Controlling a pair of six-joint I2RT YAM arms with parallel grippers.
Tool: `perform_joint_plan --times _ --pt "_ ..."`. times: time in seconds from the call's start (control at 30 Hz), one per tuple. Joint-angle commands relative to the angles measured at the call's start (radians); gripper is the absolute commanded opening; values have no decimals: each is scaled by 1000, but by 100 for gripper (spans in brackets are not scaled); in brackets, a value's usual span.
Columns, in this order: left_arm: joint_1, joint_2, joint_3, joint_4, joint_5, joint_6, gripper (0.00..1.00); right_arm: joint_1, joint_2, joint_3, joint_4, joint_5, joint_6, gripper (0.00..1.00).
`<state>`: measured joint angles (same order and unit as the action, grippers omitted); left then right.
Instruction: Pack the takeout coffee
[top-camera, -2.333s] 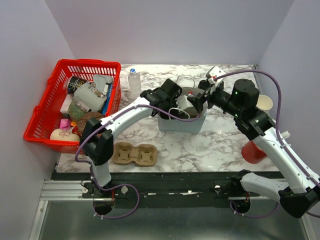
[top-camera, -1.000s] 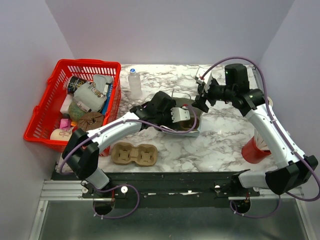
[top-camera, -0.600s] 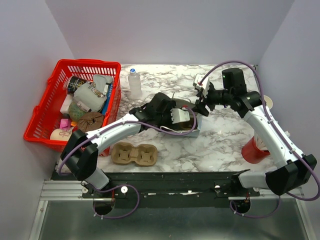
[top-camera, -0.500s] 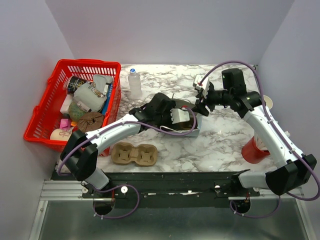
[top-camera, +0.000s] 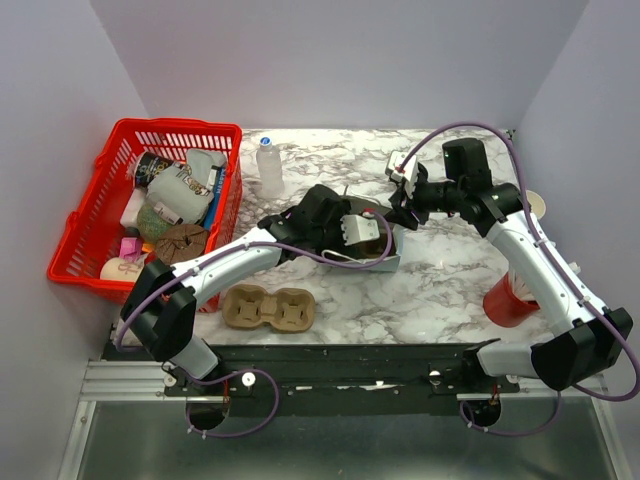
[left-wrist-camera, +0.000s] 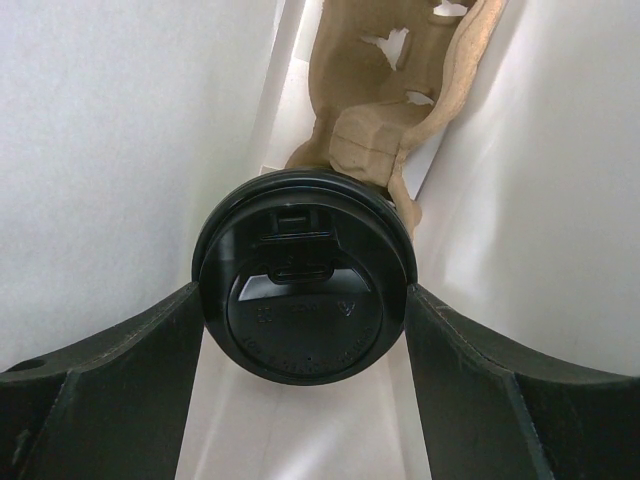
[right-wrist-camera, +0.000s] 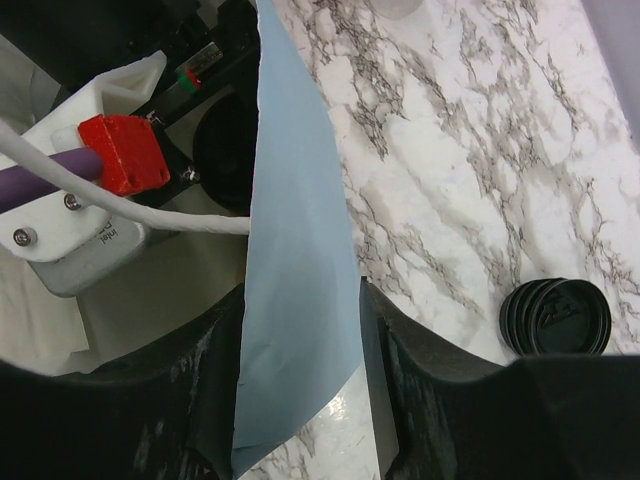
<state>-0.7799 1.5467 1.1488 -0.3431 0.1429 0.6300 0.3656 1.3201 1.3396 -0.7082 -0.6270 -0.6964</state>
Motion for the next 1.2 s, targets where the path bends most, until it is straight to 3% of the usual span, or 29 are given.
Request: perform_joint_plan --times 0.0,0.03,0.07,0.13,0.8,0.93,1.17 --pt "13 35 -43 -100 17 -75 77 -1 8 -11 -39 -20 9 54" --pt "13 33 -43 -97 11 -76 90 -1 8 -11 -39 -20 12 53" --pt "13 32 -41 -96 9 -78 96 -1 10 -10 -39 -20 14 53" --pt "13 33 -35 -97 7 -81 99 1 8 -8 -37 -20 15 53" --pt "13 18 71 -97 18 -179 98 -1 37 12 -27 15 67 50" --pt "11 21 80 -88 12 -193 99 1 56 30 -22 32 87 35" --pt "13 20 85 -65 -8 -204 98 -1 59 55 -56 6 84 20"
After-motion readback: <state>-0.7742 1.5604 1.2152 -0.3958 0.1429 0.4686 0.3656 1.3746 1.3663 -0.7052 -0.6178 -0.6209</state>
